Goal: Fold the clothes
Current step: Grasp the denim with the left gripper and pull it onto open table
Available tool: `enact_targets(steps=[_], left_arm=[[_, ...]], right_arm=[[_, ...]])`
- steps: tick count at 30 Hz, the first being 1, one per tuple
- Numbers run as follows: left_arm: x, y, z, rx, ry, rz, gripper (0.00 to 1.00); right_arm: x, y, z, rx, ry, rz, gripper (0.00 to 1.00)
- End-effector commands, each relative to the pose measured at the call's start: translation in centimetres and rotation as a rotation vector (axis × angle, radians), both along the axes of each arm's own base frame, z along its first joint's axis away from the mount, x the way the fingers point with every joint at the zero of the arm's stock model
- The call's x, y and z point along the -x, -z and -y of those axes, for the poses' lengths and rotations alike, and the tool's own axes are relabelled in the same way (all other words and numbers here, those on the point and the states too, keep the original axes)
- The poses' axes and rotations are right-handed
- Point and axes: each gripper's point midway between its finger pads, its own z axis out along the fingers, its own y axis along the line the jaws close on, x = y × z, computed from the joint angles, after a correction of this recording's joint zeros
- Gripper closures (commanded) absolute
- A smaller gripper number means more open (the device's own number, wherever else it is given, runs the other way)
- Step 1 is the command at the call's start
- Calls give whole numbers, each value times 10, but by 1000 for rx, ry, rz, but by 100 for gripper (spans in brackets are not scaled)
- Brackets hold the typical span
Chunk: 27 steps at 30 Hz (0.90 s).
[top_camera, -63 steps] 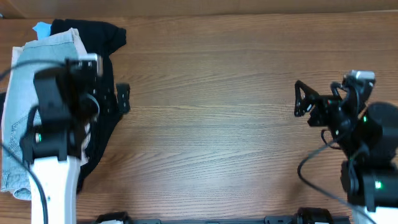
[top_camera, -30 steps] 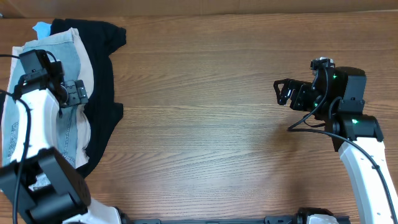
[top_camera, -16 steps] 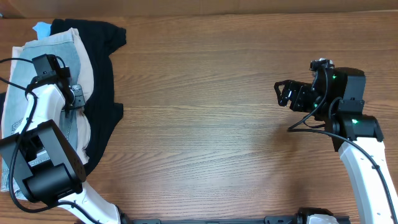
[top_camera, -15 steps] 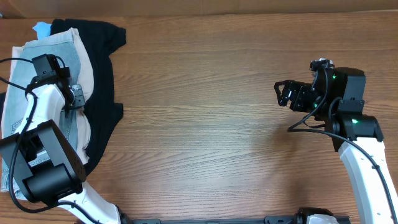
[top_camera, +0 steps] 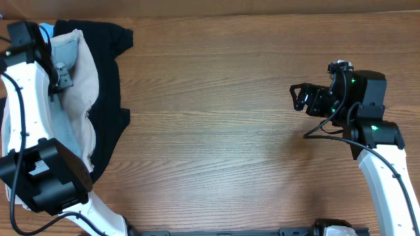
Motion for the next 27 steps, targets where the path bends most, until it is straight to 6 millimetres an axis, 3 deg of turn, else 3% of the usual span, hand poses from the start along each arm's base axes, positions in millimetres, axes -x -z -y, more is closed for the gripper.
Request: enact_targets(steps=[1, 6, 12, 14, 18, 27], left_arm=[[-15, -28, 60, 78, 106, 32, 96], [-15, -21, 149, 206, 296, -27, 96], [-25, -24, 270, 300, 545, 16, 96], [-28, -26, 314, 339, 629, 50, 96], [-30, -23, 380, 386, 706, 99, 96], [-18, 13, 530, 625, 952, 143, 95]], right_arm=[[-4, -15, -2, -17, 3, 26, 8], [-5, -28, 5, -44, 48, 33, 8], [4, -33, 25, -47, 107, -17, 8], [10, -29, 38, -52, 148, -50, 8], [23, -18, 69, -76, 257, -119, 7], [52, -8, 138, -146, 488, -186, 3]])
